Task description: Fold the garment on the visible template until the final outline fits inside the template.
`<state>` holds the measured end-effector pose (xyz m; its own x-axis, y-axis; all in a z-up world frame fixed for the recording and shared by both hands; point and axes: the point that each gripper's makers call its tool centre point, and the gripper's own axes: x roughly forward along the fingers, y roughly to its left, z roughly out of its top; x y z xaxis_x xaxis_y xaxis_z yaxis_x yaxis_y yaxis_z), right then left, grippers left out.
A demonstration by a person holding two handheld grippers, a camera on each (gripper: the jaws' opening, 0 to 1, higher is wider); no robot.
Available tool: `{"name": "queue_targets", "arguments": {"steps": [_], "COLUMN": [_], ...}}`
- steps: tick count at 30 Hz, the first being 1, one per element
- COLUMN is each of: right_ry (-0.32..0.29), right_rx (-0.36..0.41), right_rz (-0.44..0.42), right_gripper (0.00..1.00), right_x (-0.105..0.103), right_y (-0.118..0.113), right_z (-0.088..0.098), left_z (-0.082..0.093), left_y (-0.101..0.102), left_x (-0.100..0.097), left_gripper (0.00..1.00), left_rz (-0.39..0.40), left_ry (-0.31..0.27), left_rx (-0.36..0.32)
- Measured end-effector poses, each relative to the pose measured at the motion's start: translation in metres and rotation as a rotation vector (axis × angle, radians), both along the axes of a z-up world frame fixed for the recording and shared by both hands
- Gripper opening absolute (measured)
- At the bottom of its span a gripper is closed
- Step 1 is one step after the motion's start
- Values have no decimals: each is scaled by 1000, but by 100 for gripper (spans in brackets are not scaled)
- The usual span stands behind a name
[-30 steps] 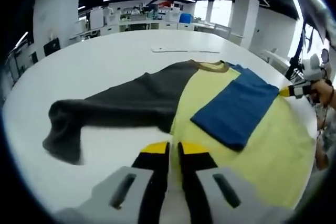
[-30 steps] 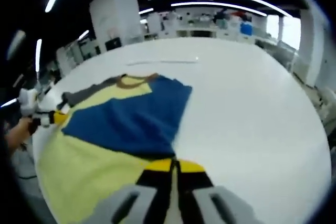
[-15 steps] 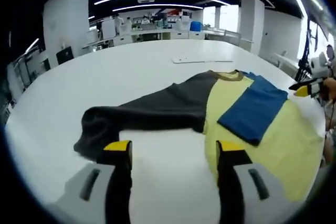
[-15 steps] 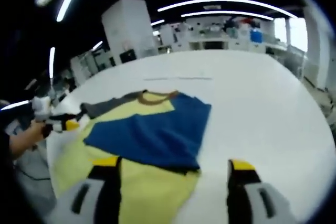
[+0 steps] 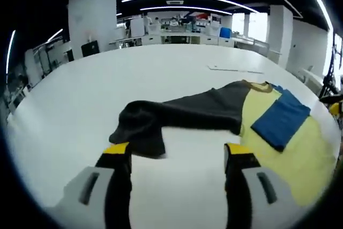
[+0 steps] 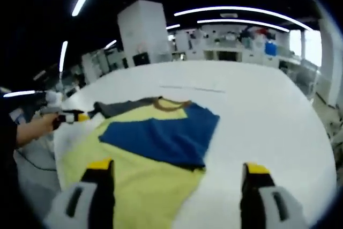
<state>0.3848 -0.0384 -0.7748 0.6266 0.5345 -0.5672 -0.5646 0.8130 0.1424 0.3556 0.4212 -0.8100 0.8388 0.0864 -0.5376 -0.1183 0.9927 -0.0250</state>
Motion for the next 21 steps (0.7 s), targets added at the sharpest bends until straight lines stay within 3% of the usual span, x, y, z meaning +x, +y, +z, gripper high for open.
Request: {"name": "queue_targets", "arguments": {"steps": [6,10,17,20,21], "right_ry": [-24,-33,-42,-49,-48], "right_rx": [-24,-34,-57,-76,-85], "right_rz": [-9,-25,-39,-32,-29], "right_gripper": [99,99,99,99,99], "right_x": [-8,-10,-15,-17,-19], "right_y": [-8,-14,-21,-22,-22], "right_z": [5,7,8,9,9], "left_z": [-4,-16,-24,-32,-34], "left_y": [29,38,48,42,43], "left_x": [0,-1,12,3,4], "left_gripper": [53,40,22,5,3], "left_rz": [139,206,227,236,254], "left_ry": [-10,-6,-18,50,48], "left_rx": [-21,-64,-80,-90,-115]}}
